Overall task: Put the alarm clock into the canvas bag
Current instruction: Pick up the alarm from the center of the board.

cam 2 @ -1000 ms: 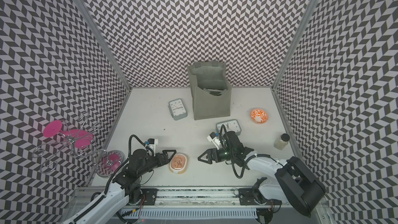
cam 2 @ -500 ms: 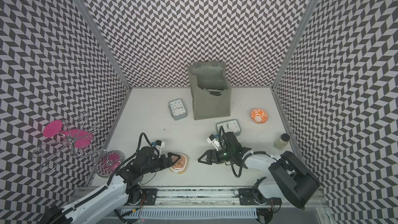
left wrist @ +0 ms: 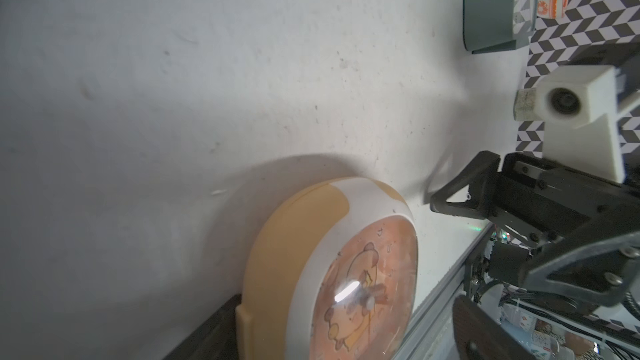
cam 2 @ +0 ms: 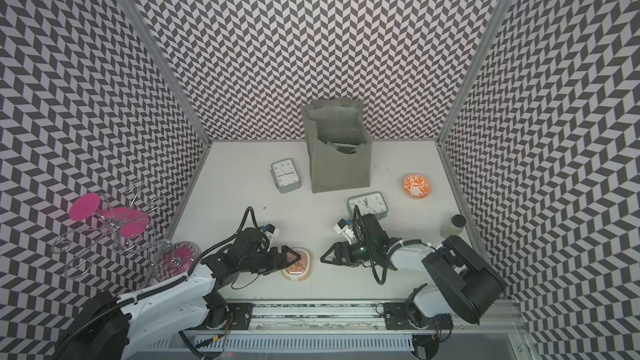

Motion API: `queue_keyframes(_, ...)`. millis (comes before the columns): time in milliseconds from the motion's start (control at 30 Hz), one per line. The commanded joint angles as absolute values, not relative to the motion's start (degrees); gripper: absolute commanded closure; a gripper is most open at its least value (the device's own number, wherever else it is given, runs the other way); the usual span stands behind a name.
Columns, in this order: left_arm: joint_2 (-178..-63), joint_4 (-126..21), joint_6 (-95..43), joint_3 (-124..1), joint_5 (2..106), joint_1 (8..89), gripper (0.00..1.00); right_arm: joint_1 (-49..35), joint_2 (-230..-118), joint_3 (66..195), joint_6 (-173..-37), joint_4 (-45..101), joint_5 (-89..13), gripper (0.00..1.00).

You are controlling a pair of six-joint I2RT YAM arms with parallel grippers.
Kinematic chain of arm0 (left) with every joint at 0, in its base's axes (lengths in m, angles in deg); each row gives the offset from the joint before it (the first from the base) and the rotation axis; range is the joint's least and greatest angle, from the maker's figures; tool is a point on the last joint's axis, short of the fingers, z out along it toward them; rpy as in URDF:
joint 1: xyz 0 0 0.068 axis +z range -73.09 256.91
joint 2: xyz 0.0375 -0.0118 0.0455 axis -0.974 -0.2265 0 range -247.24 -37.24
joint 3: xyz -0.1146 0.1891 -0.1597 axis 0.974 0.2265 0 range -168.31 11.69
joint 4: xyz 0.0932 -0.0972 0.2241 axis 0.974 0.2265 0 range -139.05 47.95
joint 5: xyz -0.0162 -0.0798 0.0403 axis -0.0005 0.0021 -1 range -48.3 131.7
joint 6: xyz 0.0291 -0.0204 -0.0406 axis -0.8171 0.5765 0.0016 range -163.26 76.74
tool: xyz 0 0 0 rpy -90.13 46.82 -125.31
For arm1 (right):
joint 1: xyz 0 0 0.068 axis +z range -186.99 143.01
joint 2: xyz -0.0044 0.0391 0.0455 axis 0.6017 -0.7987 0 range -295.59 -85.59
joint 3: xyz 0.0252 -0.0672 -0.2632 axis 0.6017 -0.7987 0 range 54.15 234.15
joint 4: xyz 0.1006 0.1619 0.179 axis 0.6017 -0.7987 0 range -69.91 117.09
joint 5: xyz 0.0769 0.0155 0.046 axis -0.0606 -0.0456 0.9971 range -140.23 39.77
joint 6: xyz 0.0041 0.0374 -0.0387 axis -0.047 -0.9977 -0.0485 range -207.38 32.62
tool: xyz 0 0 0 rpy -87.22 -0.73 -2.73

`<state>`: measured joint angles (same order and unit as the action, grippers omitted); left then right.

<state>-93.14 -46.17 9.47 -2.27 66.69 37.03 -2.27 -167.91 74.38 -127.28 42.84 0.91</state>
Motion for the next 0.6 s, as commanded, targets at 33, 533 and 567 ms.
queue_keyframes(33, -95.2, -52.0, 12.4, -3.7, 70.6, 35.0, 0.07, -3.3, -169.5, 72.9, -129.3, 48.0, 2.5, 0.2)
queue_keyframes(533, -98.9, -59.2, 14.0, -1.9, 78.4, 34.9, 0.07, -3.8, -172.5, 68.7, -135.3, 59.3, 3.6, 0.34)
queue_keyframes(567, -99.6, -59.7, 14.1, -1.8, 78.7, 34.9, 0.07, -3.8, -173.4, 68.5, -135.8, 60.6, 4.0, 0.36)
